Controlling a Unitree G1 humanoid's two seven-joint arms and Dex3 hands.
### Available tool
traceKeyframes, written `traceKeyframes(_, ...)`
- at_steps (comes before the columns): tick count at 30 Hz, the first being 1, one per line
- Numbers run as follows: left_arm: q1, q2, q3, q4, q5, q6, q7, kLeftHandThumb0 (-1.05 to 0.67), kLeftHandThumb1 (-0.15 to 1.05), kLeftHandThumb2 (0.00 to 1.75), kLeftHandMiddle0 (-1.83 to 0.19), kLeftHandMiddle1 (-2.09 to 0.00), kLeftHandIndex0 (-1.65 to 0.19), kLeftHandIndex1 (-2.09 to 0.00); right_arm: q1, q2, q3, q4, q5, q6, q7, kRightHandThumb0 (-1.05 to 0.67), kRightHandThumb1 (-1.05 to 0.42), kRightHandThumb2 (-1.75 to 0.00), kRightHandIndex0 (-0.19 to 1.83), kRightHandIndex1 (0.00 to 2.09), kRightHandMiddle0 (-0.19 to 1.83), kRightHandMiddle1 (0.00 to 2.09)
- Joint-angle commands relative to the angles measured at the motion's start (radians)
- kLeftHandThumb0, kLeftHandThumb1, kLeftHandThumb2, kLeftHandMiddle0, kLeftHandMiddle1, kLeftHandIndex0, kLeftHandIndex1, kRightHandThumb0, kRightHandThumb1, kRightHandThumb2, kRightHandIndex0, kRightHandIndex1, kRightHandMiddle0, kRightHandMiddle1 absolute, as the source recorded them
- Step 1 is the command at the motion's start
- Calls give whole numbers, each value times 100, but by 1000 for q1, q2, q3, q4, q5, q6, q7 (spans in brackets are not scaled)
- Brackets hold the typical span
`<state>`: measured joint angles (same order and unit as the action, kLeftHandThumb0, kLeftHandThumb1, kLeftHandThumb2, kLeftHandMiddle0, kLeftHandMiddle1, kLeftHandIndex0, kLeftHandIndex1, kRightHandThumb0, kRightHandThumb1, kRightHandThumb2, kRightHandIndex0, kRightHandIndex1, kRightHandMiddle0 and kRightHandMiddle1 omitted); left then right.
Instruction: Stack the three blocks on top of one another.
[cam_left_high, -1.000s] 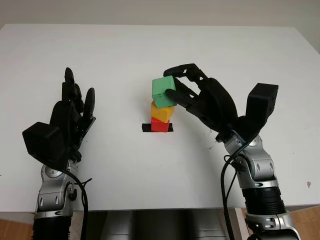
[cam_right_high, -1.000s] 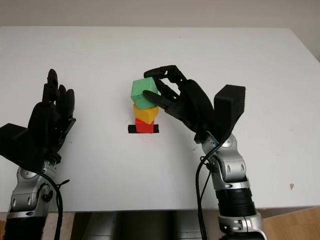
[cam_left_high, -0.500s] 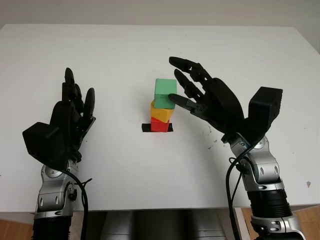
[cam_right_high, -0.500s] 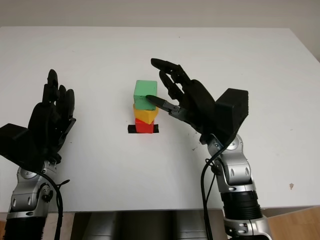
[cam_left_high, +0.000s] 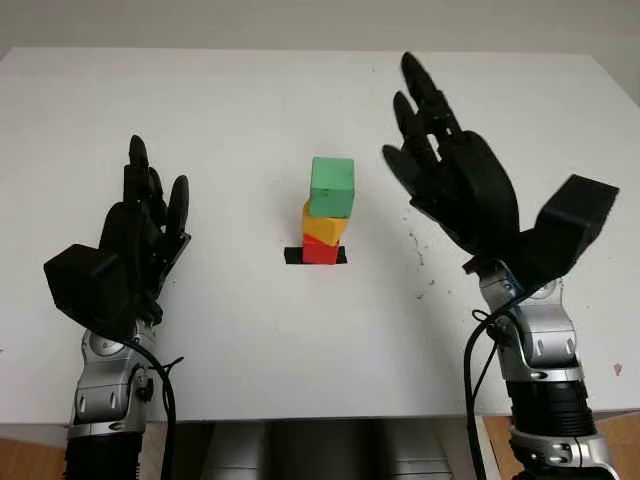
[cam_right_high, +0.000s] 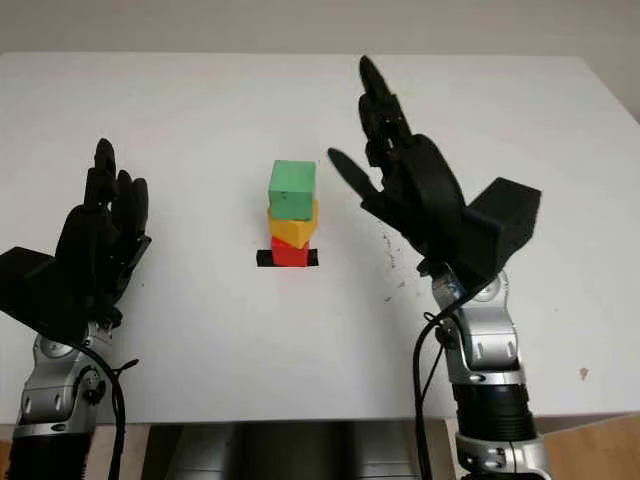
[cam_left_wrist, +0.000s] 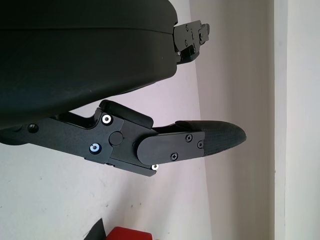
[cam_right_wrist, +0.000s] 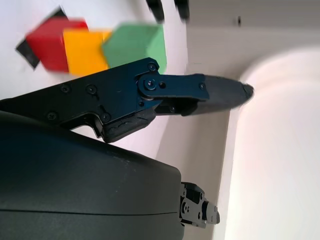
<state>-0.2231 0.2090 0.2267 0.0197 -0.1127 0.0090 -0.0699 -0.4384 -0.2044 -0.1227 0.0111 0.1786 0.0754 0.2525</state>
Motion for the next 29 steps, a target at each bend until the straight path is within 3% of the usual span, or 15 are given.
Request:
traceKeyframes(1,-6,0,-1,-17,-5,-2,0,-70,105,53,19,0,19,-3,-24,10,-20,43,14,33,-24,-78,-105,-66,-19,0,-19,0)
traceKeyframes(9,-11,5,1,-18,-22,-2,-15,-71,105,52,19,0,19,-2,-57,4,-19,201,-3,58,-66,-76,-105,-67,-19,0,-19,0)
traceKeyframes(18,-22,-5,-2,-19,-40,-7,-18,-71,105,51,19,0,18,-4,-73,22,3,246,-12,130,-83,-71,-105,-72,-19,0,-19,0)
traceKeyframes(29,-33,-7,-12,-29,-54,-6,-30,-75,105,51,19,-2,17,-5,-84,46,16,269,-11,116,-76,-71,-105,-71,-19,0,-19,0)
